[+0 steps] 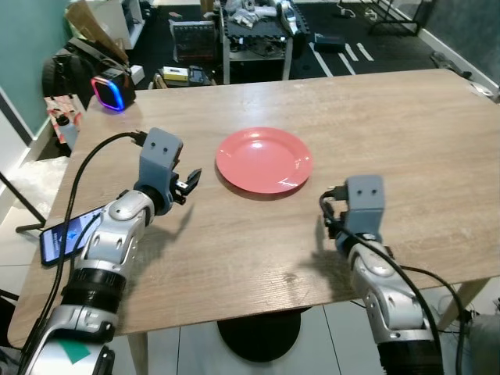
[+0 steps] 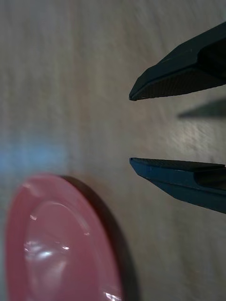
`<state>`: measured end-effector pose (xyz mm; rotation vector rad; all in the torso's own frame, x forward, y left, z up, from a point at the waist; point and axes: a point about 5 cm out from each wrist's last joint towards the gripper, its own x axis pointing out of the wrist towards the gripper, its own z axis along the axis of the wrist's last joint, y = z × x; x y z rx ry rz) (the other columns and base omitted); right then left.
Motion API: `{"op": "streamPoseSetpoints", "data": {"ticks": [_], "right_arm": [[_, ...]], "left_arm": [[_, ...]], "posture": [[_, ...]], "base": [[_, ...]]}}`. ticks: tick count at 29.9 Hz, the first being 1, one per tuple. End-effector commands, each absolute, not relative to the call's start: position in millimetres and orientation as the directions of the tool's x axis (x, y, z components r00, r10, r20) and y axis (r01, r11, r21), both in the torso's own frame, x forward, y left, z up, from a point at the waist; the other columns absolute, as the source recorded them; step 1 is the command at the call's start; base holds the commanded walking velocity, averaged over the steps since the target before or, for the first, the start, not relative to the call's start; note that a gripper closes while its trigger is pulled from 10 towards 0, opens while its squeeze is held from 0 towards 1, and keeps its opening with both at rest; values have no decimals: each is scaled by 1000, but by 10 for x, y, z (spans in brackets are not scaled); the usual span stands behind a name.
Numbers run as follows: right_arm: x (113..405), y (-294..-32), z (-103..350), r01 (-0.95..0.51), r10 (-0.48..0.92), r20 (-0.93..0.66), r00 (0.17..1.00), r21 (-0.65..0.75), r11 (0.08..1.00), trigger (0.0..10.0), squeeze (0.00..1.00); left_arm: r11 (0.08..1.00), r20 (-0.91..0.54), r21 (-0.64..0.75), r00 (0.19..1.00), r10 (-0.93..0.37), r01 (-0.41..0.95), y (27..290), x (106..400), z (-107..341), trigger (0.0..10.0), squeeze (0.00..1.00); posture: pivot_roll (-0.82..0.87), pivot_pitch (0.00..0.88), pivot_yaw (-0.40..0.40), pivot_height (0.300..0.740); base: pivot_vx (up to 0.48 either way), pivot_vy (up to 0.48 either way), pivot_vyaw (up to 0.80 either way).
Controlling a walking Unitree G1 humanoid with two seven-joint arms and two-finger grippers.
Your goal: Setting the table
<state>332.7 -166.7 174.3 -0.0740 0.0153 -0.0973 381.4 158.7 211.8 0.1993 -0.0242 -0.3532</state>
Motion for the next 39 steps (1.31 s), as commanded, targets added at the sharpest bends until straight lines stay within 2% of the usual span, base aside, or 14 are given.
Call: {"op": "streamPoseSetpoints", "data": {"ticks": [1, 2, 3, 5, 9, 12, 14, 19, 22, 25, 27, 28, 33, 39], "right_arm": [[3305, -1768, 1905, 156, -152, 84, 985, -48, 987, 10000, 0], [3305, -1768, 1905, 156, -152, 84, 985, -48, 987, 10000, 0], [3234, -1948, 2101, 230, -225, 192, 955, -8, 973, 10000, 0], [3192, -2027, 2183, 255, -249, 229, 941, 4, 967, 10000, 0], [3091, -2123, 2353, 247, -242, 304, 921, 25, 969, 10000, 0], [3062, -2100, 2394, 222, -219, 324, 920, 27, 975, 10000, 0], [3007, -1940, 2461, 147, -152, 362, 920, 40, 988, 10000, 0], [2927, -1795, 2506, 79, -91, 384, 919, 47, 996, 10000, 0], [2864, -1750, 2507, 61, -73, 385, 920, 42, 997, 10000, 0], [2847, -1753, 2510, 62, -74, 384, 920, 44, 997, 10000, 0], [2833, -1759, 2512, 64, -76, 383, 921, 43, 997, 10000, 0], [2815, -1765, 2519, 66, -77, 382, 921, 43, 997, 10000, 0], [2795, -1773, 2541, 64, -75, 383, 921, 41, 997, 10000, 0], [2816, -1739, 2525, 50, -63, 375, 925, 46, 998, 10000, 0]], "left_arm": [[907, -38, 209, 929, -367, 367, 1561, 3866, 2074, 10000, 0], [907, -38, 209, 929, -367, 367, 1561, 3866, 2074, 10000, 0], [891, -45, 216, 915, -400, 400, 1510, 3915, 2091, 10000, 0], [879, -45, 215, 903, -426, 426, 1468, 3938, 2102, 10000, 0], [834, -50, 250, 867, -496, 492, 1306, 3985, 2131, 10000, 0], [820, -54, 245, 852, -521, 518, 1246, 4003, 2128, 10000, 0], [810, -50, 255, 844, -534, 528, 1202, 4041, 2119, 10000, 0], [788, -43, 300, 832, -553, 539, 1152, 4070, 2160, 10000, 0], [819, -93, 283, 865, -494, 498, 1228, 4107, 2108, 10000, 0], [819, -127, 251, 856, -501, 516, 1246, 4101, 2054, 10000, 0], [802, -170, 207, 828, -535, 560, 1241, 4082, 1984, 10000, 0], [761, -219, 140, 770, -600, 633, 1222, 4042, 1892, 10000, 0], [630, -237, 100, 634, -737, 770, 1122, 3963, 1839, 10000, 0], [553, -221, 90, 558, -800, 829, 957, 3929, 1865, 10000, 0]], "posture": [[-96, 186, 101, 740], [-96, 186, 101, 740], [-109, 195, 109, 740], [-121, 202, 116, 740], [-159, 214, 138, 740], [-170, 221, 144, 740], [-205, 240, 155, 740], [-229, 258, 172, 740], [-241, 265, 181, 740], [-250, 268, 184, 740], [-252, 268, 184, 740], [-258, 267, 184, 740], [-256, 262, 184, 740], [-240, 248, 185, 740]], "base": [[0, 0, 0], [0, 0, 0], [0, 0, 0], [0, 0, 0], [0, 0, 0], [0, 0, 0], [0, 0, 0], [0, 0, 0], [0, 0, 0], [0, 0, 0], [0, 0, 0], [0, 0, 0], [0, 0, 0], [0, 0, 0]]}}
